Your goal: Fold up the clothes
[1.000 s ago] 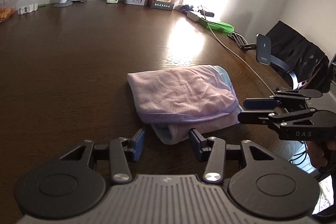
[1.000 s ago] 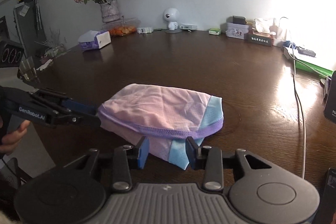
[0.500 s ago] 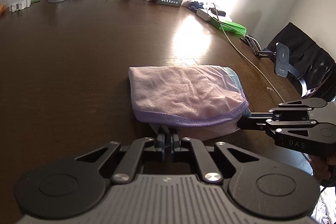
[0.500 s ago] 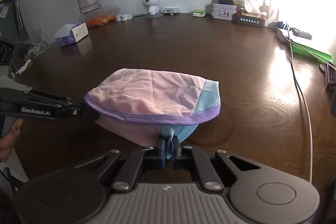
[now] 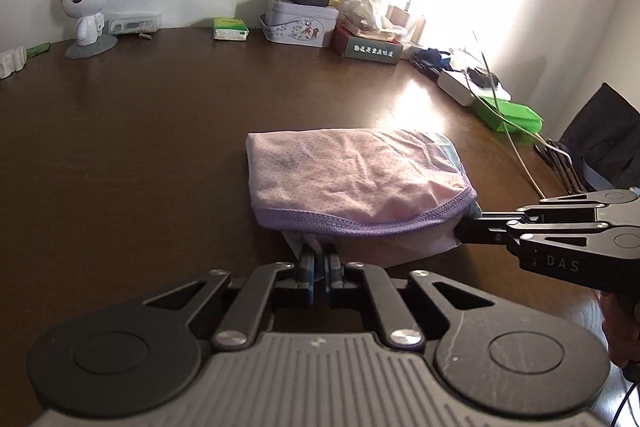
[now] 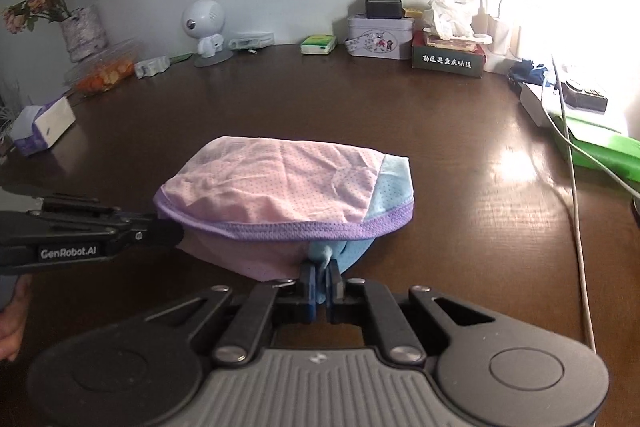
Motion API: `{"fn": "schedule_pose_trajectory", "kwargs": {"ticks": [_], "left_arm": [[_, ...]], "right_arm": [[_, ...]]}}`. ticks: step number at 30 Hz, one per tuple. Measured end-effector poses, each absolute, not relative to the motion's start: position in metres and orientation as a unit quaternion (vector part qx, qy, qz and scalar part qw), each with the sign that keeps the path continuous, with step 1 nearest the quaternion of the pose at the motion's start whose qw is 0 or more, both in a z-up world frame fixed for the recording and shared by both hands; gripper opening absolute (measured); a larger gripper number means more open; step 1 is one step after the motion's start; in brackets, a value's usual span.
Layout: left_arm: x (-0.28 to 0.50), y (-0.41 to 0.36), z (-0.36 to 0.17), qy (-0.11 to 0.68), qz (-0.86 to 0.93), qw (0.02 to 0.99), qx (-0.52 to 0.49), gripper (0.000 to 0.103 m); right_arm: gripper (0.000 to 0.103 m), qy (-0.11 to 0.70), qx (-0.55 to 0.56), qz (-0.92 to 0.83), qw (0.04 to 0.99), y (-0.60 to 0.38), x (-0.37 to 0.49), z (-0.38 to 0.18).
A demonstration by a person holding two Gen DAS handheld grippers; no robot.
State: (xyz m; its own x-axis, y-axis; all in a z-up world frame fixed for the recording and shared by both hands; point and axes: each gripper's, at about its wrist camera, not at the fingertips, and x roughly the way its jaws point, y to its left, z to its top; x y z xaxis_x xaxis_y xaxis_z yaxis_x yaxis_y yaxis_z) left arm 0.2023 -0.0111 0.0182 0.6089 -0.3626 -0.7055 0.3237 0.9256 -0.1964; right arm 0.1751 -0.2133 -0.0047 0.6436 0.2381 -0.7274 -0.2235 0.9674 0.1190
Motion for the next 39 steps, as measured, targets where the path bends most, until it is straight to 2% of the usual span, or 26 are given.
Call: {"fn": "schedule_pose_trajectory", "kwargs": {"ticks": [10, 19, 24, 26, 29, 30, 32, 34, 35, 36, 37, 39], "left_arm": [[0.324, -0.032, 0.012, 0.379, -0.158, 0.912, -0.009, 0.004], [0.391, -0.025, 0.005, 0.36, -0.127, 0.924, -0.011, 0.004], [0.388, -0.023, 0.007, 0.357, -0.097, 0.929, -0.025, 0.006], [0.369, -0.021, 0.018, 0.353, -0.094, 0.931, -0.023, 0.007], [0.328, -0.017, 0.046, 0.348, -0.094, 0.932, -0.03, 0.009], [0.307, -0.015, 0.056, 0.344, -0.108, 0.932, -0.036, 0.01], [0.258, -0.014, 0.07, 0.343, -0.133, 0.929, -0.037, 0.029], [0.2, -0.013, 0.075, 0.345, -0.156, 0.925, -0.028, 0.044], [0.169, -0.014, 0.074, 0.348, -0.162, 0.923, -0.023, 0.044], [0.139, -0.015, 0.071, 0.353, -0.168, 0.92, -0.017, 0.047], [0.105, -0.016, 0.066, 0.359, -0.171, 0.918, -0.014, 0.053], [0.047, -0.011, 0.052, 0.366, -0.166, 0.915, -0.016, 0.062]], "right_arm": [[0.004, 0.372, 0.022, 0.111, 0.921, -0.218, 0.315, -0.015], [0.004, 0.364, 0.033, 0.097, 0.926, -0.216, 0.39, -0.023], [0.005, 0.363, 0.041, 0.097, 0.926, -0.217, 0.393, -0.021], [0.01, 0.351, 0.047, 0.091, 0.931, -0.221, 0.376, -0.008], [0.011, 0.321, 0.052, 0.089, 0.942, -0.225, 0.332, 0.02], [0.012, 0.314, 0.051, 0.083, 0.944, -0.226, 0.314, 0.029], [0.017, 0.304, 0.053, 0.067, 0.949, -0.226, 0.274, 0.046], [0.032, 0.303, 0.062, 0.057, 0.949, -0.225, 0.225, 0.057], [0.042, 0.304, 0.066, 0.057, 0.949, -0.225, 0.197, 0.061], [0.047, 0.303, 0.066, 0.06, 0.949, -0.223, 0.169, 0.062], [0.048, 0.304, 0.062, 0.064, 0.948, -0.22, 0.14, 0.061], [0.059, 0.319, 0.044, 0.07, 0.944, -0.211, 0.089, 0.051]]}}
